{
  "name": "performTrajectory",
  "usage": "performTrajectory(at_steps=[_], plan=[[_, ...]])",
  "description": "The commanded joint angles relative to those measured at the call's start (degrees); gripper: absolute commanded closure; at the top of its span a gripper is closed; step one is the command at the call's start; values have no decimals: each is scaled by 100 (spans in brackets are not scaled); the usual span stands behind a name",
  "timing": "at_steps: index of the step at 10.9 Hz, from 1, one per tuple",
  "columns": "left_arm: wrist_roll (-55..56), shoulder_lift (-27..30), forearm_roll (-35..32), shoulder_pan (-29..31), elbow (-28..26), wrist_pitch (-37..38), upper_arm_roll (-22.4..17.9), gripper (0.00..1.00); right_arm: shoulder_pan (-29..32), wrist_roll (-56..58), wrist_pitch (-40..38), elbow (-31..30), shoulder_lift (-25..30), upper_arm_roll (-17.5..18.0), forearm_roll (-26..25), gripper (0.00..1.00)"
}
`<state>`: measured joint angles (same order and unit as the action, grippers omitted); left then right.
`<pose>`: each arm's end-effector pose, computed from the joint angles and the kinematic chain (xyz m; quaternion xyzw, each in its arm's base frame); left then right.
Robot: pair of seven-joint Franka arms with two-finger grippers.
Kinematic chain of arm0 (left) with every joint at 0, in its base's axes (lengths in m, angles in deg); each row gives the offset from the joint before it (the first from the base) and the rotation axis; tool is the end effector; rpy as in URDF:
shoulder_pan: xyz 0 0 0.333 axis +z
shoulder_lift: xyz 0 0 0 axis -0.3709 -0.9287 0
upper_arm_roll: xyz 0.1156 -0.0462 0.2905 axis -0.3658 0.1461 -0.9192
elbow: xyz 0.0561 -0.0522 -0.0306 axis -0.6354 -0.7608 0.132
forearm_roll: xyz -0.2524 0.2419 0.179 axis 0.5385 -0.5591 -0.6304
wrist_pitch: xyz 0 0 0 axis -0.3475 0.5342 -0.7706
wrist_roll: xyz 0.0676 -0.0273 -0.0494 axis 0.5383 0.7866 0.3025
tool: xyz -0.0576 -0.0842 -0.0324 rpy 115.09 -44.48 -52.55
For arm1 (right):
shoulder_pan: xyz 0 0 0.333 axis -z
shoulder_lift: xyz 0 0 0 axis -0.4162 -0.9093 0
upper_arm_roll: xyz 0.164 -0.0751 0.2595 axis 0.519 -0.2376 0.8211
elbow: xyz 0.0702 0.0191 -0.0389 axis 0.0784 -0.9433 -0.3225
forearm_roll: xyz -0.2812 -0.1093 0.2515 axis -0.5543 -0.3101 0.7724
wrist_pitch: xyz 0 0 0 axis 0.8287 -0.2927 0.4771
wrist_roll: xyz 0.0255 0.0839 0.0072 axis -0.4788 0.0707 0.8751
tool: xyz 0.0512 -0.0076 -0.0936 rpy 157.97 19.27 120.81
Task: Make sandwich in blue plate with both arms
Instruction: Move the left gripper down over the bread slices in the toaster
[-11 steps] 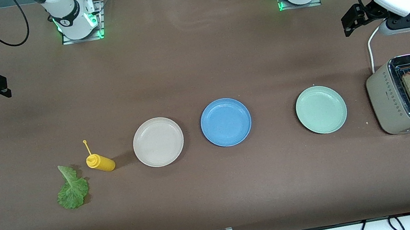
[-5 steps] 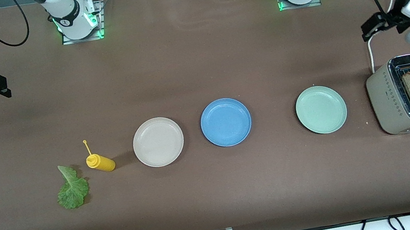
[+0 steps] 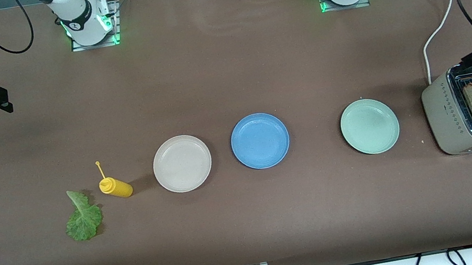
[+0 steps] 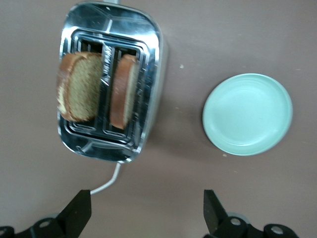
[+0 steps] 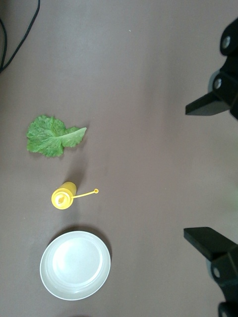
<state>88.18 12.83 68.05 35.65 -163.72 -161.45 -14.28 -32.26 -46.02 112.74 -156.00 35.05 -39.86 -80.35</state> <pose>0.5897 0.1027 0.5124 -0.9892 -0.1110 0.0898 0.0342 0.5517 0.0190 0.6193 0.9969 0.0774 -0.0093 0.0094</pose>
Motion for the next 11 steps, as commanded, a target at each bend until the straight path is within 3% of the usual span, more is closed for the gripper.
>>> performTrajectory(at_steps=[1,4,11], plan=[[-428,-598,-441,132,465,-406,68,0,-16,-43,-28,128,-51,0,-44,0],[-832,-1054,-783,177,448,-934,77,0,-16,-43,-28,128,-51,0,-44,0],[-1481,-1573,-775,361,351,-1208,77,2,-16,-34,-28,120,-60,0,-27,0]])
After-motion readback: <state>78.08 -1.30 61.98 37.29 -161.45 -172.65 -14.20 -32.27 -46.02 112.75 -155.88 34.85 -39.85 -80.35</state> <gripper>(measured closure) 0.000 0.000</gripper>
